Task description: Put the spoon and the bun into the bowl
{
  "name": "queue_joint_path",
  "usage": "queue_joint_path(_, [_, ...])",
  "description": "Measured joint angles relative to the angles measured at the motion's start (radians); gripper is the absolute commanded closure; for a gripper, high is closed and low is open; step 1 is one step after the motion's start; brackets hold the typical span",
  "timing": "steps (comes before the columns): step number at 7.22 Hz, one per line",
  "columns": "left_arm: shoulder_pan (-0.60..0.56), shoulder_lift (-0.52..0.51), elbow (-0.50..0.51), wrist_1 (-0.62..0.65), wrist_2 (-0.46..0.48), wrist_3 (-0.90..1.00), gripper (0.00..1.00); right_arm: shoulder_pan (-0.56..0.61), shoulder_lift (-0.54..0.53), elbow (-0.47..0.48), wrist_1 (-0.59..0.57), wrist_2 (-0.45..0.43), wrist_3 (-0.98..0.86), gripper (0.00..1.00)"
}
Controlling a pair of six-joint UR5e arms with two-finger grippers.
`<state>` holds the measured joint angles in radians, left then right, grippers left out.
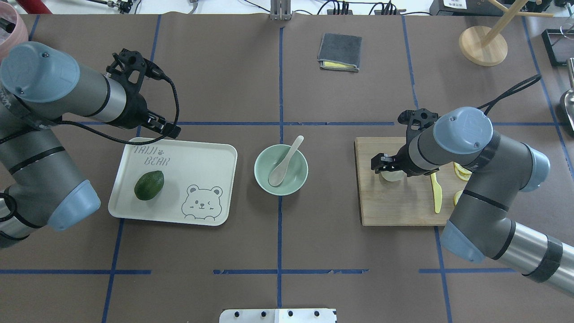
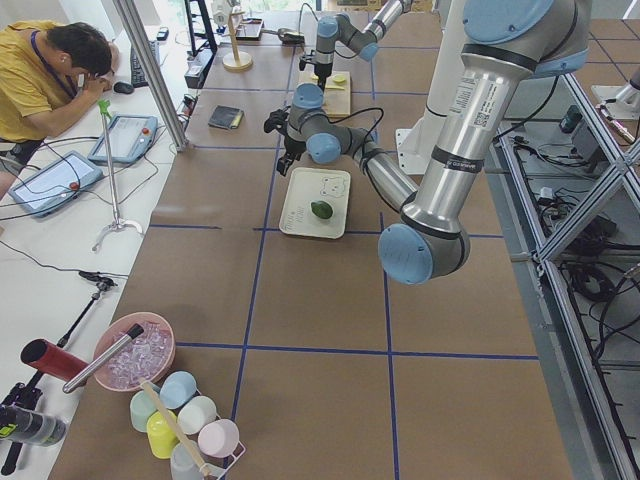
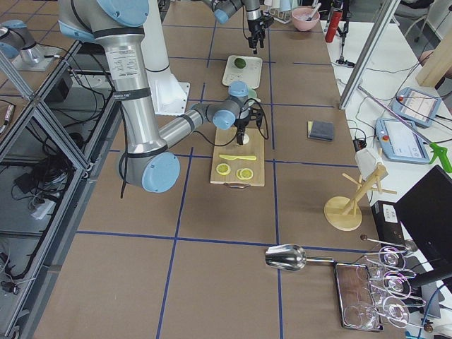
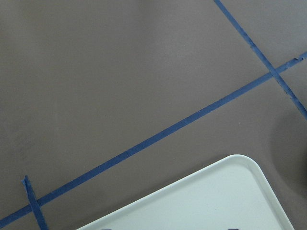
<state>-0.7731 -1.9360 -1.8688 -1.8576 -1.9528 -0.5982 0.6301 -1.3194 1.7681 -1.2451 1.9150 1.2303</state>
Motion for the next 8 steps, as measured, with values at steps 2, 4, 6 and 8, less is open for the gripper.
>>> queue_joint_path(2, [-0.001,0.000,-0.004,0.000,0.000,0.000,0.15,0.001,-0.002,0.000,-0.003,-0.012,0.000,0.32])
queue_joint_path(4, [-0.001,0.000,-0.006,0.000,0.000,0.000,0.14,0.002,-0.004,0.000,-0.004,-0.017,0.001,0.45])
queue_joint_path(6, [-0.002,0.001,-0.008,0.000,0.000,-0.002,0.14,0.002,-0.004,0.002,-0.004,-0.017,0.001,0.49])
queue_joint_path(8, [-0.002,0.002,-0.010,0.000,0.000,-0.003,0.14,0.005,-0.002,0.012,-0.004,-0.017,0.002,0.49])
